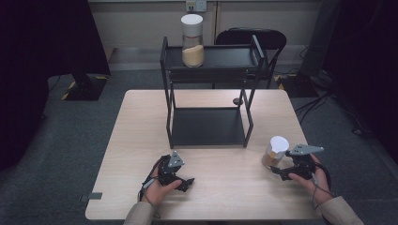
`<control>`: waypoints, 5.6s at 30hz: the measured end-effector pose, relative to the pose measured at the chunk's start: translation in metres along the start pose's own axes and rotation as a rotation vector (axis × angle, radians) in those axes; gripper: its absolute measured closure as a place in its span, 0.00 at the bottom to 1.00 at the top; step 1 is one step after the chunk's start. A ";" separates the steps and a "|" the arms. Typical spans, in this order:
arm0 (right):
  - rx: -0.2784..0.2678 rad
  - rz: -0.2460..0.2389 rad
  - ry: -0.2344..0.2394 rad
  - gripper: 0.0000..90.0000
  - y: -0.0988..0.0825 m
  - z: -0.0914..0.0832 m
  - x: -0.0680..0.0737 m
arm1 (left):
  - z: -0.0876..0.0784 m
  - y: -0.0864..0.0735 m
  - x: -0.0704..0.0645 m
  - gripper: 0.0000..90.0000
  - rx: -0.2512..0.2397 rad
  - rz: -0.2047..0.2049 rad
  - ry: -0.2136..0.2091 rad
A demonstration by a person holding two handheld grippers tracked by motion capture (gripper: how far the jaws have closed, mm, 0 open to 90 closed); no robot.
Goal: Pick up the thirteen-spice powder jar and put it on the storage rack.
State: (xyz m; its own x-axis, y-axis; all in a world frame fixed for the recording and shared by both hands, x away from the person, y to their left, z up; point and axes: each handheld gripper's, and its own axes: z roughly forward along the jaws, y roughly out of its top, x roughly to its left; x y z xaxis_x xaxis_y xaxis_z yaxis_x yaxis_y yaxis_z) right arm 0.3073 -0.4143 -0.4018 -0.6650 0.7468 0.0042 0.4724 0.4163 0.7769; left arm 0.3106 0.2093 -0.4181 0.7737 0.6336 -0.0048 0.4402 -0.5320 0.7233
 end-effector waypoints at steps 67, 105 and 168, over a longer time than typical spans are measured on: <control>-0.064 -0.120 0.209 0.33 0.092 0.029 0.025 | 0.000 0.000 0.000 0.00 0.000 0.000 0.000; -0.082 -0.151 0.276 0.33 0.190 0.045 0.035 | 0.000 0.000 0.000 0.00 0.001 0.000 0.000; -0.116 -0.180 0.182 0.33 0.350 -0.032 0.033 | 0.000 0.000 0.000 0.00 0.000 -0.001 0.000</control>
State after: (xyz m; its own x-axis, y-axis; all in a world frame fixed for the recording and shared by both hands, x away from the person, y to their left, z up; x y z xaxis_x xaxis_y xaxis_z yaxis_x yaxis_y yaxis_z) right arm 0.4325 -0.2607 -0.1099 -0.8302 0.5563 -0.0354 0.2750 0.4640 0.8420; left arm 0.3106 0.2094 -0.4181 0.7734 0.6339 -0.0058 0.4409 -0.5314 0.7233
